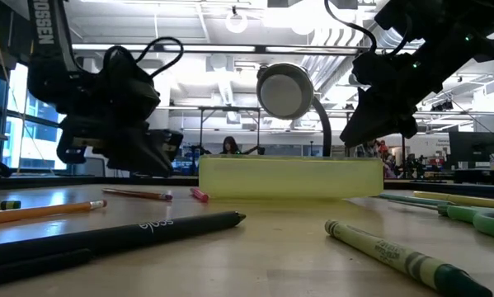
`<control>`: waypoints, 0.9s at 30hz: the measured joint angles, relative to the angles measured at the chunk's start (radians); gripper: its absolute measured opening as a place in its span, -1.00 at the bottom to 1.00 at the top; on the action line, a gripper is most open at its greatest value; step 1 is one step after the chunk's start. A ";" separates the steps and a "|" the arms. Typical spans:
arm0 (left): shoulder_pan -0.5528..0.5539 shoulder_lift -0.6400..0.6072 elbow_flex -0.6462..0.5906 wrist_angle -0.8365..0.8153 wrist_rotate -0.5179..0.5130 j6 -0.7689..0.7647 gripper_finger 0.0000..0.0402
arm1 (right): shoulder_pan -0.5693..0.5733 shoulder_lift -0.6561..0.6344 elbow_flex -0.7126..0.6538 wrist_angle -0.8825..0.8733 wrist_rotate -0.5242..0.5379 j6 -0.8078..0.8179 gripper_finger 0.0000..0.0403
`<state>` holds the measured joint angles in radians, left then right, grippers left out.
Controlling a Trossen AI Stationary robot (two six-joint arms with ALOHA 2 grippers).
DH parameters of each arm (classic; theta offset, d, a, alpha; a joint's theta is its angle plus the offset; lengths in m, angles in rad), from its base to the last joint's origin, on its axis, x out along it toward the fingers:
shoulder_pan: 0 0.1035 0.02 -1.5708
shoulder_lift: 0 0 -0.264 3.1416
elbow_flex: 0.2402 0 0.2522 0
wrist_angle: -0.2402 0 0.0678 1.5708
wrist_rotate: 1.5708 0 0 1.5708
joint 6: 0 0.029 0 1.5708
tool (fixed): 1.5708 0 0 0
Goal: Pick & place school supplies into a supply box
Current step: Put the green crayon into the yellow pencil case
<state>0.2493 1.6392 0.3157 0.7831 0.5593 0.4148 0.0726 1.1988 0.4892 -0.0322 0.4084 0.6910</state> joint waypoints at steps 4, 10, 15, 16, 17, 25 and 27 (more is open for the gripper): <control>-0.055 -0.043 0.001 0.041 -0.188 -0.064 -0.68 | 0.000 0.000 0.000 0.000 0.000 0.000 -0.54; -0.177 -0.151 0.003 0.078 -0.485 -0.132 -0.67 | 0.000 0.000 0.000 0.000 0.000 0.000 -0.54; -0.260 -0.211 0.003 -0.046 -0.666 -0.204 -0.56 | 0.000 0.000 0.000 0.000 0.000 0.000 -0.54; -0.275 -0.215 0.003 -0.066 -0.691 -0.233 -0.54 | 0.000 0.000 0.000 0.000 0.000 0.000 -0.54; -0.290 -0.220 0.003 -0.073 -0.712 -0.257 -0.51 | 0.000 0.000 0.000 0.000 0.000 0.000 -0.54; -0.433 -0.289 0.027 -0.118 -0.887 -0.347 -0.34 | 0.000 0.000 0.000 0.000 0.000 0.000 -0.54; -0.473 -0.328 0.062 -0.217 -0.954 -0.374 -0.34 | 0.000 0.000 0.000 0.000 0.000 0.000 -0.54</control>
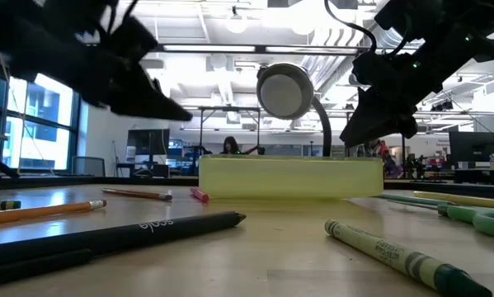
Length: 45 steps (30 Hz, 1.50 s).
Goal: Pick & place school supplies into a supply box
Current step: Put the green crayon into the yellow pencil case
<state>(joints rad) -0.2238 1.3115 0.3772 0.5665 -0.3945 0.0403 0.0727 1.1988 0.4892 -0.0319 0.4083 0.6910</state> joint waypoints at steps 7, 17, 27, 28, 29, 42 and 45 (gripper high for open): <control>-0.145 -0.114 0.237 -0.738 -0.072 -0.436 -0.37 | 0.000 0.000 0.000 -0.007 0.004 -0.070 -0.54; -0.446 -0.113 0.313 -1.003 -0.016 -1.018 -0.43 | 0.000 0.000 0.000 -0.001 0.001 -0.221 -0.54; -0.688 0.007 0.312 -1.093 -0.197 -1.261 -0.43 | 0.000 0.000 0.000 0.097 0.105 -0.236 -0.54; -0.700 0.025 0.312 -1.089 -0.218 -1.275 -0.43 | 0.000 0.000 0.000 0.114 0.105 -0.220 -0.54; -0.709 0.044 0.313 -1.086 -0.231 -1.291 -0.43 | -0.001 0.000 0.000 0.136 0.106 -0.221 -0.54; -0.739 0.254 0.312 -0.991 -0.292 -1.400 -0.43 | -0.001 0.000 0.000 0.352 0.123 -0.489 -0.54; -0.739 0.257 0.313 -0.971 -0.271 -1.412 -0.43 | -0.001 0.000 0.000 0.352 0.127 -0.490 -0.54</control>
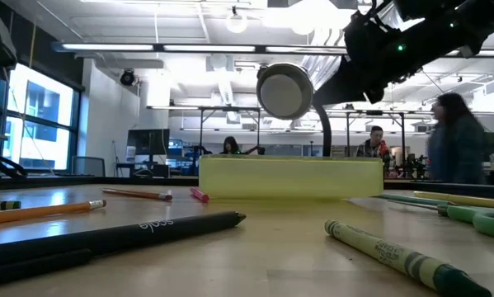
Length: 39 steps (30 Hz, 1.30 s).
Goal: Pick & place school supplies into a supply box
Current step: Put the green crayon into the yellow pencil case
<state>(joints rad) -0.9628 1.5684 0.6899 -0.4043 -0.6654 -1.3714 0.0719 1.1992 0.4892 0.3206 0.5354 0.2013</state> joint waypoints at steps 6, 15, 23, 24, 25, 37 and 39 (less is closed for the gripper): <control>-0.004 0.015 -0.003 0.012 0.035 -0.017 -0.43 | 0.000 0.000 0.000 0.003 0.013 0.000 -0.54; -0.069 0.108 -0.002 -0.007 -0.059 -0.095 -0.43 | 0.000 0.000 0.000 0.007 0.009 0.001 -0.54; -0.160 0.316 -0.002 0.073 -0.323 -0.239 -0.43 | 0.000 0.000 0.000 0.007 0.008 0.008 -0.54; -0.173 0.338 -0.003 0.078 -0.352 -0.260 -0.43 | 0.000 0.000 0.000 0.007 0.008 0.014 -0.54; -0.185 0.357 -0.003 0.079 -0.380 -0.282 -0.43 | 0.000 0.000 0.000 0.007 0.008 0.023 -0.54; -0.218 0.417 -0.004 0.088 -0.461 -0.361 -0.43 | 0.000 0.000 0.000 0.007 0.008 0.111 -0.54; -0.218 0.418 -0.005 0.092 -0.465 -0.362 -0.45 | 0.000 0.000 0.000 0.007 0.008 0.114 -0.54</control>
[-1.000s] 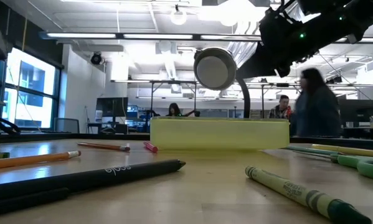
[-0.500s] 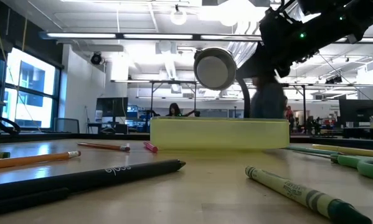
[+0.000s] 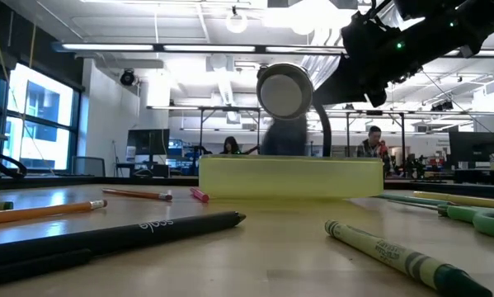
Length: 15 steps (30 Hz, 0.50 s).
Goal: Pick & place school supplies into a supply box
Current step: Put the green crayon into the yellow pencil case
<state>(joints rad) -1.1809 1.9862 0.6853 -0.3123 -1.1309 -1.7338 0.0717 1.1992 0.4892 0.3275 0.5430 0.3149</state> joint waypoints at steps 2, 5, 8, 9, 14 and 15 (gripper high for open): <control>0.000 0.000 -0.001 0.003 -0.002 -0.003 -0.52 | 0.000 0.000 0.000 0.000 0.000 0.000 -0.54; 0.000 0.000 -0.002 0.008 -0.009 -0.003 -0.72 | 0.000 0.000 0.000 0.000 0.000 0.001 -0.54; 0.000 0.001 -0.002 0.017 -0.021 -0.004 -0.82 | 0.000 0.000 0.000 0.000 0.000 0.001 -0.54; 0.001 0.002 -0.002 0.025 -0.031 -0.006 -0.82 | 0.000 0.000 0.000 0.001 0.000 0.001 -0.54; 0.057 -0.001 -0.005 0.013 -0.200 -0.007 -0.82 | 0.000 0.000 0.000 0.031 0.000 -0.001 -0.54; 0.073 -0.014 -0.005 0.004 -0.243 -0.008 -0.82 | 0.000 0.000 0.000 0.040 0.000 -0.001 -0.54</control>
<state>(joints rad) -1.1082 1.9725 0.6807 -0.3082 -1.3734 -1.7416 0.0717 1.1992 0.4889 0.3670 0.5433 0.3141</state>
